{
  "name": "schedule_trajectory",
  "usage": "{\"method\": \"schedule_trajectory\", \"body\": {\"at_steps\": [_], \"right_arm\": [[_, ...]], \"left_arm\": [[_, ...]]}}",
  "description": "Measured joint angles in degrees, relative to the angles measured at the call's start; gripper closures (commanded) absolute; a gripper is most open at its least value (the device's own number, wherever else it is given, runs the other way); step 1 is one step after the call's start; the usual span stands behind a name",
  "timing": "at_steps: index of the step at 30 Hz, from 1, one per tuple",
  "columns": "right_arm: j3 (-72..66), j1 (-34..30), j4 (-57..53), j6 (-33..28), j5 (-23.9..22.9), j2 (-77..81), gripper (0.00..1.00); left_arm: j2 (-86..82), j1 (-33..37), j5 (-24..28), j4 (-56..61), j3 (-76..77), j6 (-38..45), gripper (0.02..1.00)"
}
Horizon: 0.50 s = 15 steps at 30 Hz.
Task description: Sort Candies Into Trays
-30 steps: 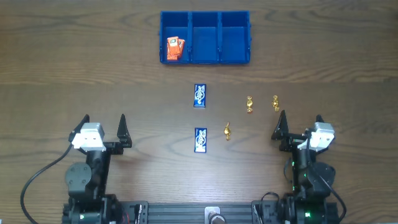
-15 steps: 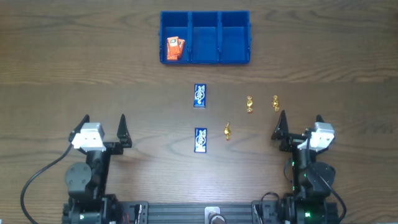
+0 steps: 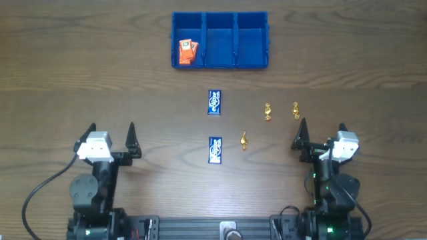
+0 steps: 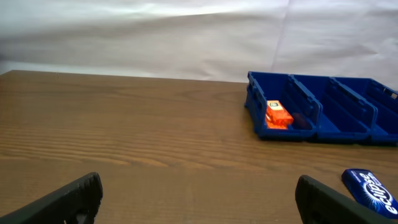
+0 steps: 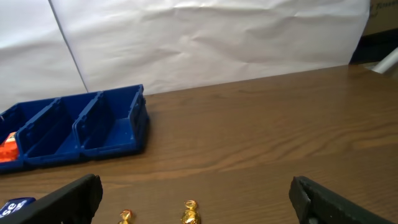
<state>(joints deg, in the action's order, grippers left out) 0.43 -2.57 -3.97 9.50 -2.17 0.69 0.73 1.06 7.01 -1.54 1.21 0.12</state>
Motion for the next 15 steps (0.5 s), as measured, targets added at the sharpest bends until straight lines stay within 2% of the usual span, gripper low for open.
{"method": "schedule_trajectory", "body": {"at_steps": [5, 7, 11, 15], "right_arm": [[2.08, 0.0, -1.46, 2.56, 0.72, 1.77, 0.003], [7.32, 0.0, -4.83, 3.61, 1.29, 5.86, 0.003], [23.78, 0.0, -11.63, 4.61, 2.8, 16.48, 0.003], [44.33, 0.0, -22.1, 5.03, 8.28, 29.77, 0.003]], "left_arm": [[0.0, 0.0, 0.0, -0.02, 0.02, -0.02, 0.02], [0.0, 0.0, 0.04, -0.02, 0.02, -0.02, 0.02], [-0.02, 0.0, 0.2, -0.04, 0.02, -0.02, 0.02], [-0.04, 0.0, 0.22, -0.11, 0.07, 0.0, 0.02]]}}
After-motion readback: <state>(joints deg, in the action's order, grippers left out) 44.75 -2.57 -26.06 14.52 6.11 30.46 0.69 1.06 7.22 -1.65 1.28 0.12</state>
